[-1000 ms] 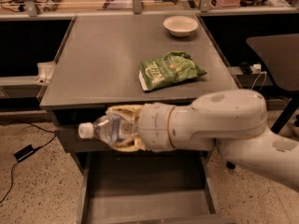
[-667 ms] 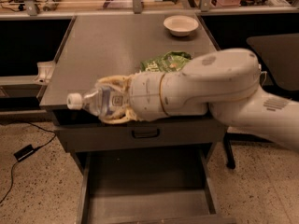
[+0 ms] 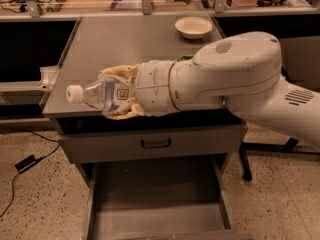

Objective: Pick blue plastic bottle from middle drawer and place on counter

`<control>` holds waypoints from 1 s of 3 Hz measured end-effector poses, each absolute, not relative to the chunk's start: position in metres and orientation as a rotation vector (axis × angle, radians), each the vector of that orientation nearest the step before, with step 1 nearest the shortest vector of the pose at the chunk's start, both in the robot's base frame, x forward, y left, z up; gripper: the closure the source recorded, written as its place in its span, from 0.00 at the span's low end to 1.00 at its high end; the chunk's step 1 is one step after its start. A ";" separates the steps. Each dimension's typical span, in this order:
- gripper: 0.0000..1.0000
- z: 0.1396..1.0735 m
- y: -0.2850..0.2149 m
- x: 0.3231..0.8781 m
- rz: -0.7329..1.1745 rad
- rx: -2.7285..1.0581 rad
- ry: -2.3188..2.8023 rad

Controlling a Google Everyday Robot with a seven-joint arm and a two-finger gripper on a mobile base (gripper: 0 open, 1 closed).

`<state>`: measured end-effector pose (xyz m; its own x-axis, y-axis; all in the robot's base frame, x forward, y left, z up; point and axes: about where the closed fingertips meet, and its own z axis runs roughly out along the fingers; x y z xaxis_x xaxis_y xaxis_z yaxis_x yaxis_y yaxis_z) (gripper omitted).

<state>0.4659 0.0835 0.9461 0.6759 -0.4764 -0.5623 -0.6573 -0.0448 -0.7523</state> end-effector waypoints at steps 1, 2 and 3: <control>1.00 0.948 0.092 0.486 0.165 -1.712 0.891; 1.00 0.956 0.108 0.535 0.130 -1.759 0.833; 1.00 0.957 0.128 0.592 0.125 -1.807 0.804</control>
Offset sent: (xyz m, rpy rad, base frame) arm 0.1481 0.0471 0.0384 -0.0987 -0.1875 0.0962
